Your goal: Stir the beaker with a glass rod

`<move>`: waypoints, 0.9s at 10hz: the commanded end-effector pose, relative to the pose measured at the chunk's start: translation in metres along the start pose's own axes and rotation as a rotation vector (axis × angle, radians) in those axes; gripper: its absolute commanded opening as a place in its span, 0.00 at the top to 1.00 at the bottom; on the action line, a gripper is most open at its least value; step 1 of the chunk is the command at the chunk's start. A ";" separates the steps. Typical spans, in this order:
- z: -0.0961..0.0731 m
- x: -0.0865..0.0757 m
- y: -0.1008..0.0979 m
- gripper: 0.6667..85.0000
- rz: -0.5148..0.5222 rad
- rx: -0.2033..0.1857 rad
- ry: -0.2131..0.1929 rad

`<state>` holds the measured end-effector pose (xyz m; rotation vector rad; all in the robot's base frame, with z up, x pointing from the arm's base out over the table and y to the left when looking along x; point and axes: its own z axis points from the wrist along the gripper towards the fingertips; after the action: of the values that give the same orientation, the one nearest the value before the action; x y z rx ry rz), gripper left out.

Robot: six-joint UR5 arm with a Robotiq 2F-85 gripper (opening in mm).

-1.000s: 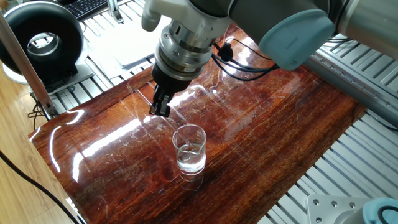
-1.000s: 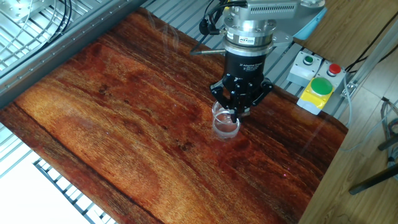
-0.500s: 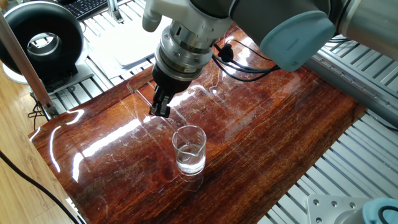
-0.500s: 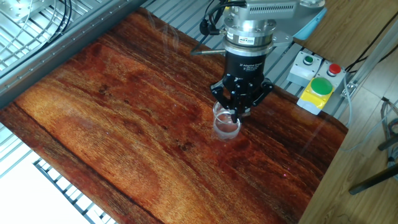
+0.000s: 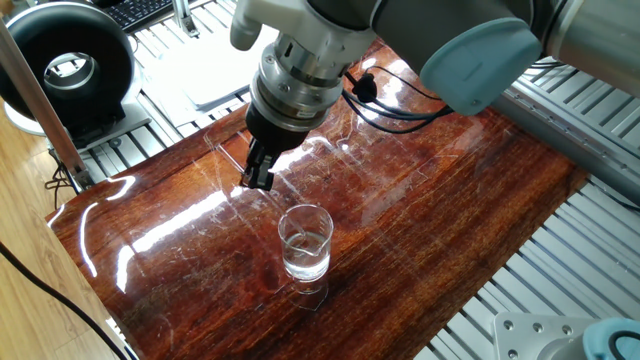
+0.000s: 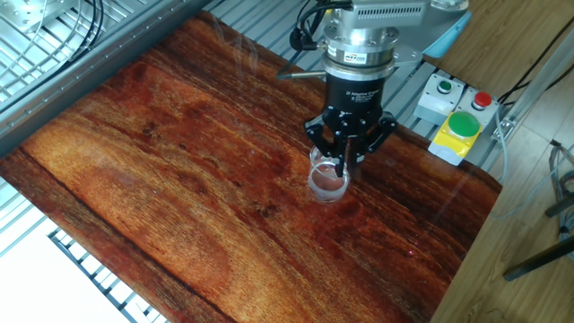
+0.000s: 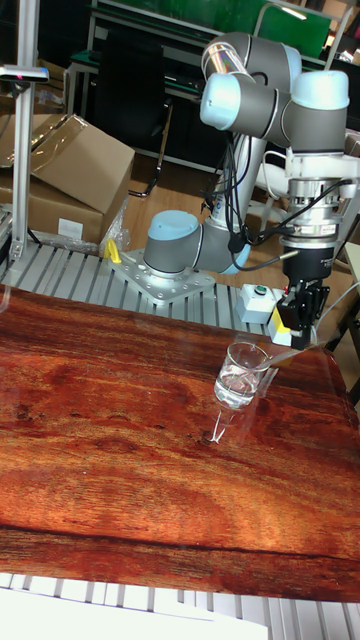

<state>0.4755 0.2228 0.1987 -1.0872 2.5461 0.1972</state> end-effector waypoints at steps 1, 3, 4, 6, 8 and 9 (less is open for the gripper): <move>-0.001 -0.004 0.004 0.72 0.007 -0.017 -0.016; -0.001 -0.004 0.004 0.71 0.009 -0.017 -0.016; -0.005 -0.001 0.005 0.71 0.015 -0.020 -0.005; -0.023 0.016 0.001 0.71 0.012 -0.004 0.048; -0.050 0.057 0.012 0.68 0.045 -0.049 0.188; -0.070 0.091 -0.002 0.72 0.032 -0.004 0.318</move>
<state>0.4412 0.1880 0.2126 -1.1116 2.6774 0.1454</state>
